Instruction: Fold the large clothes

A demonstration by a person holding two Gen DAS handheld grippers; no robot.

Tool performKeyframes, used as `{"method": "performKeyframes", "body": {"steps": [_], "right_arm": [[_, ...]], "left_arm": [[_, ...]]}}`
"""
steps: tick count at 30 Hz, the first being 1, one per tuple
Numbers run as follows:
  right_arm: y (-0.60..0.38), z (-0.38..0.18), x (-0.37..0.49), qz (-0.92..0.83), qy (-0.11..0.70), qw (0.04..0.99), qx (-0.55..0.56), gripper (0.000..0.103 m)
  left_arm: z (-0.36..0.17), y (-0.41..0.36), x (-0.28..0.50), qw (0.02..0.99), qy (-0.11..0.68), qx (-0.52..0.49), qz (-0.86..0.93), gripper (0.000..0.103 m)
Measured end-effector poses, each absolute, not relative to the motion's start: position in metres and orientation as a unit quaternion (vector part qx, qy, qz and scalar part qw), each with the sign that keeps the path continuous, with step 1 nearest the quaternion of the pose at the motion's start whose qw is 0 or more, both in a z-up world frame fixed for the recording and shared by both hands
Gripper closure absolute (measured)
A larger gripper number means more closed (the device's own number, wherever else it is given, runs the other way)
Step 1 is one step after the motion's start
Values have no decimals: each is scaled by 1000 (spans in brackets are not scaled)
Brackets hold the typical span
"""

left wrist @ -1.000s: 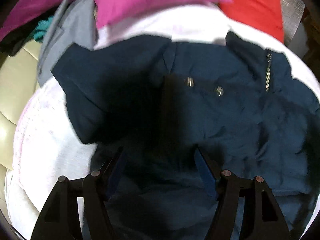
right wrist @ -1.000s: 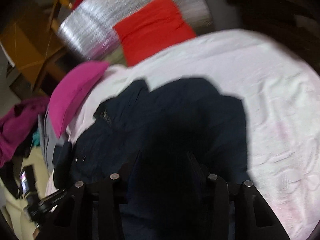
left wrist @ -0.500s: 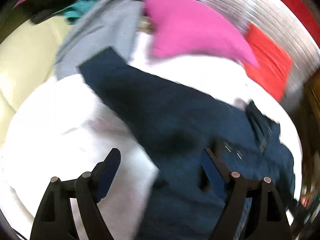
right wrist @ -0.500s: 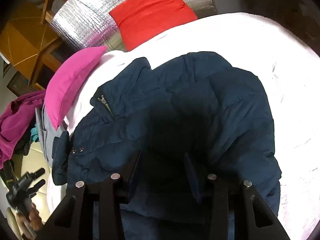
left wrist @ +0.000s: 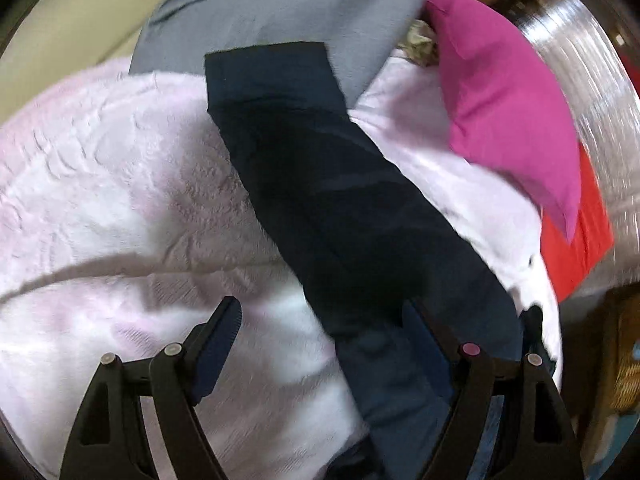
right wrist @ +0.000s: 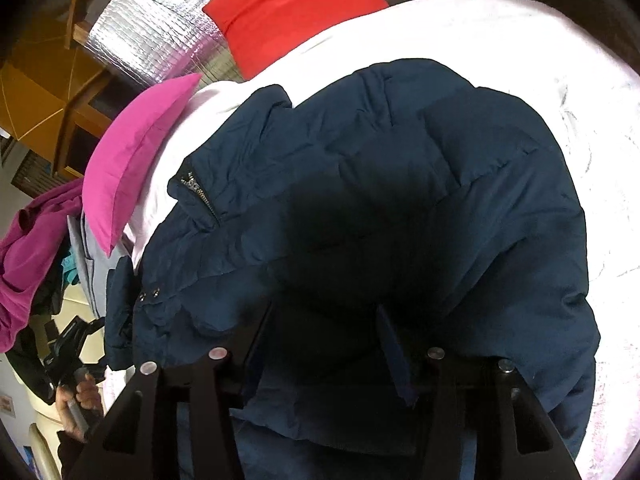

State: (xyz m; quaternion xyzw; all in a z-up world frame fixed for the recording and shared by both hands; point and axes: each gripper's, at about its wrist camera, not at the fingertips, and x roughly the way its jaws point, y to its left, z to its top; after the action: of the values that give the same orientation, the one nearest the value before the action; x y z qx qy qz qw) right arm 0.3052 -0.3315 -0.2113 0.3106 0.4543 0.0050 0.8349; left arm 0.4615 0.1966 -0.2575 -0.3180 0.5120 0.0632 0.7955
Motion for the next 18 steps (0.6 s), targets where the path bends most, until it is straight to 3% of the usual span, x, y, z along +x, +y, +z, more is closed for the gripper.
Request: {"method": "performKeyframes", "body": {"steps": [5,8,10,13,18], "right_arm": [[-329,-211,307,5,459,835,302,45],[-329,-211,308,6,460,836,300,44],[-329,-211,308,6,460,835,302,44],[-331,-211,308,9,459,832,310,44],[-342,-208,303,4,450,825,343,44]], "left_arm": [[-268,196,472,787,493,-363,75,22],[-269,200,476,788,481,-375,77,43],[-269,200,479,787,485,-377,64,70],[-257,197,478,800,473,-362,66,83],[-210,163,468,844,442,-302,23,90]]}}
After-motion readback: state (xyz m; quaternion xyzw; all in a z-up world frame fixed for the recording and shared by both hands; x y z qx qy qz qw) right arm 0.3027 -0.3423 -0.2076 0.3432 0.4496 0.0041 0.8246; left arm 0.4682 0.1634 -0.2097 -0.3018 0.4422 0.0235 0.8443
